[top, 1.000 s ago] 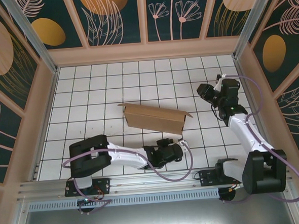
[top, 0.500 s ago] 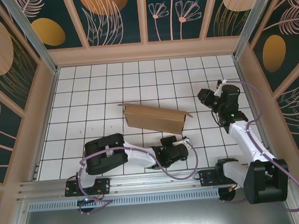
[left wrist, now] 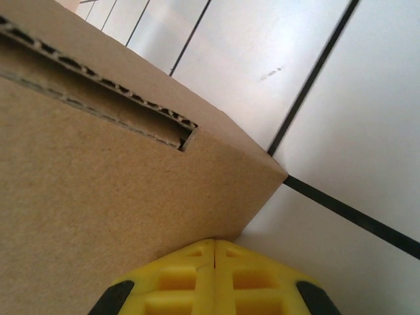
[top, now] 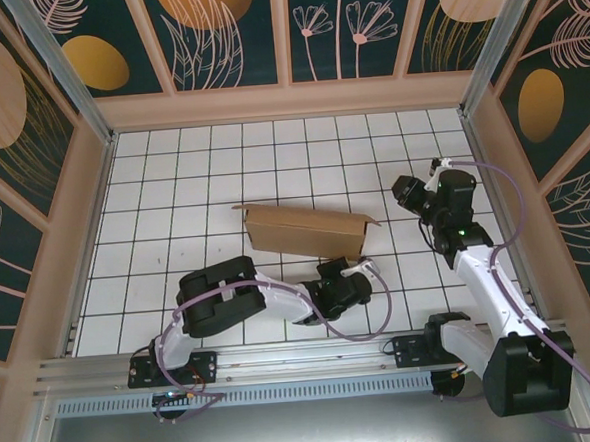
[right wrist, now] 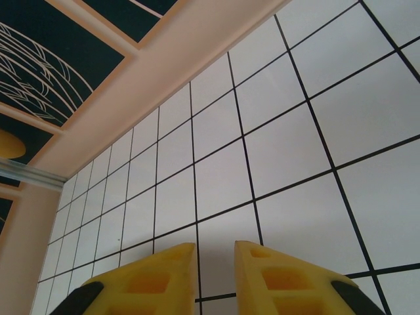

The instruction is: Fold the paper box

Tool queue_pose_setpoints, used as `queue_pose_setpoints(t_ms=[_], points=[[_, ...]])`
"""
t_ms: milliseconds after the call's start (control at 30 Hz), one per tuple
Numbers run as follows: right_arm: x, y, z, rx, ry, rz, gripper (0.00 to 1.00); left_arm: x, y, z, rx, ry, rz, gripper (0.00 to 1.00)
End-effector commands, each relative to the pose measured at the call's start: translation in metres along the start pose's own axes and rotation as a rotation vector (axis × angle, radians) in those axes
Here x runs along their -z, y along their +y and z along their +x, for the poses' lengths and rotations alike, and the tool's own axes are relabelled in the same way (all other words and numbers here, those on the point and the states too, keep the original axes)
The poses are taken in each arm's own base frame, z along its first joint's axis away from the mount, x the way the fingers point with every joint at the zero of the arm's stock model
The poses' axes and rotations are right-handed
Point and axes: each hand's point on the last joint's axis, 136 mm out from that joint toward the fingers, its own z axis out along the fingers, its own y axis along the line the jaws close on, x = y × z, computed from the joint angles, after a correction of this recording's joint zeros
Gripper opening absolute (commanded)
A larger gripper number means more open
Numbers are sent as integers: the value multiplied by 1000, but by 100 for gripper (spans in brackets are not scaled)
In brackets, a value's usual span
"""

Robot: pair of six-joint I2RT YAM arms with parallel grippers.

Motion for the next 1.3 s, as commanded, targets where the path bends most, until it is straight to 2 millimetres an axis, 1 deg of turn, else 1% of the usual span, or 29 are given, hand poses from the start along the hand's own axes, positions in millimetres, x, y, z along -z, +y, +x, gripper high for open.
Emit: queue_pose_setpoints(t_ms=[0, 333, 533, 700, 767, 833, 933, 1000, 1100, 1133, 1167, 1200, 1233, 1267], points=[[7, 9, -9, 42, -34, -4, 23, -24, -1, 34, -4, 80, 3, 0], [7, 14, -6, 71, -19, -7, 23, -40, 4, 53, 7, 119, -3, 0], [8, 20, -8, 103, -31, -9, 23, -44, 6, 43, 23, 108, 0, 0], [10, 25, -10, 127, -32, -10, 23, -50, 1, 45, 15, 116, 7, 0], [12, 26, -11, 138, -33, -2, 23, -47, -2, 44, 20, 112, 32, 0], [17, 30, -18, 164, -53, 1, 23, -38, 2, 39, 48, 90, 59, 0], [28, 41, -29, 226, -86, -9, 23, -8, 10, 18, 75, 35, 130, 1], [36, 52, -32, 287, -86, -38, 28, 21, 10, -1, 70, -3, 207, 7], [39, 67, -31, 359, -32, -65, 35, 65, 2, -18, 34, -20, 350, 20], [40, 72, -29, 392, -25, -63, 36, 78, 3, -23, 41, -24, 385, 23], [41, 78, -28, 422, -21, -66, 36, 87, 8, -23, 63, -17, 405, 27], [43, 85, -30, 454, -19, -83, 35, 104, 23, -38, 108, -60, 412, 30], [45, 93, -30, 478, -17, -112, 35, 114, 30, -33, 120, -67, 418, 32], [49, 103, -31, 508, -23, -153, 36, 127, 41, -37, 138, -92, 430, 35]])
